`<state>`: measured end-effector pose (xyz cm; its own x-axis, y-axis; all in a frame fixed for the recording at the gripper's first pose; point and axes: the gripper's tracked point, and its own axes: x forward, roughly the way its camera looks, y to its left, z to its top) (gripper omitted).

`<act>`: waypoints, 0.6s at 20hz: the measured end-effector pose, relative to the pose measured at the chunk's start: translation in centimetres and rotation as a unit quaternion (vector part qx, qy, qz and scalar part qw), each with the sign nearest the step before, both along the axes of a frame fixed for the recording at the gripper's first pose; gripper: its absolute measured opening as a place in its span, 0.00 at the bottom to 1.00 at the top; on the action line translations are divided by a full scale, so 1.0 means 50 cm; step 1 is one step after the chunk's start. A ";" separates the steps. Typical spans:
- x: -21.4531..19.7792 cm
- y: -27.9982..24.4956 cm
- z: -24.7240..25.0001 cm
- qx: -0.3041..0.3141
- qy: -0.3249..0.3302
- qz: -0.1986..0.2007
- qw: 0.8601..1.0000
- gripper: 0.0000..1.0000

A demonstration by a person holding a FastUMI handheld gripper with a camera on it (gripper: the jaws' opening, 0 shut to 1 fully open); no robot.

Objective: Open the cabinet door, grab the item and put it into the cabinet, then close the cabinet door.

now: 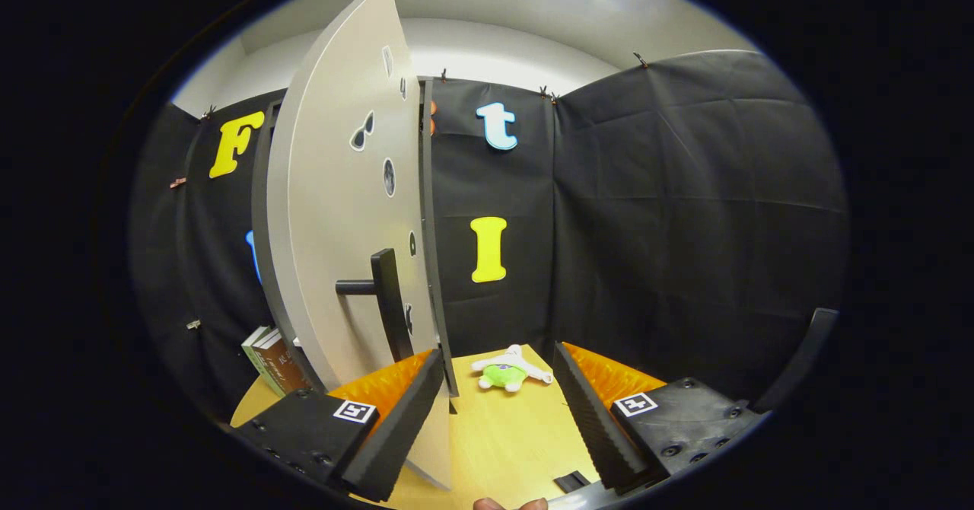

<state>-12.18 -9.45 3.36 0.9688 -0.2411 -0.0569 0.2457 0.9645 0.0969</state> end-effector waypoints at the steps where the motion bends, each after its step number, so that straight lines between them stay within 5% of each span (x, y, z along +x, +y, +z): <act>1: 0.001 0.015 0.000 0.001 0.000 0.004 1.000 0.98; 12: 0.064 0.217 0.004 0.023 -0.004 0.071 0.997 0.98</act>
